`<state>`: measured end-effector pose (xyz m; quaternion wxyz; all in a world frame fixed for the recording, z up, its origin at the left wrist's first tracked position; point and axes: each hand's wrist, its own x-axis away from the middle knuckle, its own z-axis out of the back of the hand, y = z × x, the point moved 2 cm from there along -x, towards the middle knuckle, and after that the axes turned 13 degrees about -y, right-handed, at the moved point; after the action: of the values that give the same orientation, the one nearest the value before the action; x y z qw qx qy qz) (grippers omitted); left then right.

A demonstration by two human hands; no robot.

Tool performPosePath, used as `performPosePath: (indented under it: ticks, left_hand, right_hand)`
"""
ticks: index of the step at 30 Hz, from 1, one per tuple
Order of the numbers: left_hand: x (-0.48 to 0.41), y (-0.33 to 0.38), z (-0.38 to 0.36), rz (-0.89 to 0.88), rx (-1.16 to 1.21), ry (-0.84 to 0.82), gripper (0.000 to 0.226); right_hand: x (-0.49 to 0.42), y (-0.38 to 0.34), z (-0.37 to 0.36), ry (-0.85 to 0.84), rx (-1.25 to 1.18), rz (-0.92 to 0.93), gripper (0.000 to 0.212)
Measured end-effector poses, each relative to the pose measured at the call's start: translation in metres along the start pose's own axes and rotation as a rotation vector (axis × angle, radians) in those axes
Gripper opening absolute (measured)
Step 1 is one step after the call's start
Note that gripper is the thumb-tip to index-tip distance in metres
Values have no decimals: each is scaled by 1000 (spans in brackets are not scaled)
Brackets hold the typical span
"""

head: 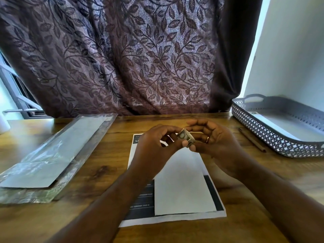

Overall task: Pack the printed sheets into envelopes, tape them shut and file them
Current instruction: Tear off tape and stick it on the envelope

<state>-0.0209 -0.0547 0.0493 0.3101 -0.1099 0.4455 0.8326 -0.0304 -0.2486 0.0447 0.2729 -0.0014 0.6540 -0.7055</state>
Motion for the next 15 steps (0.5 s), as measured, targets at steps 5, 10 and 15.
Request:
performPosePath:
  ticks: [5,10,15]
  left_hand:
    - [3,3,-1,-99,-162,52,42]
    - [5,6,-2,-146,-230,76,29]
    - [4,4,-2,-148,-265,56,20]
  right_hand:
    - [0,-1,-1,17,54,-1,54]
    - [1,1,1,29,145,-17,50]
    - [0,3,2,44,192,-17,48]
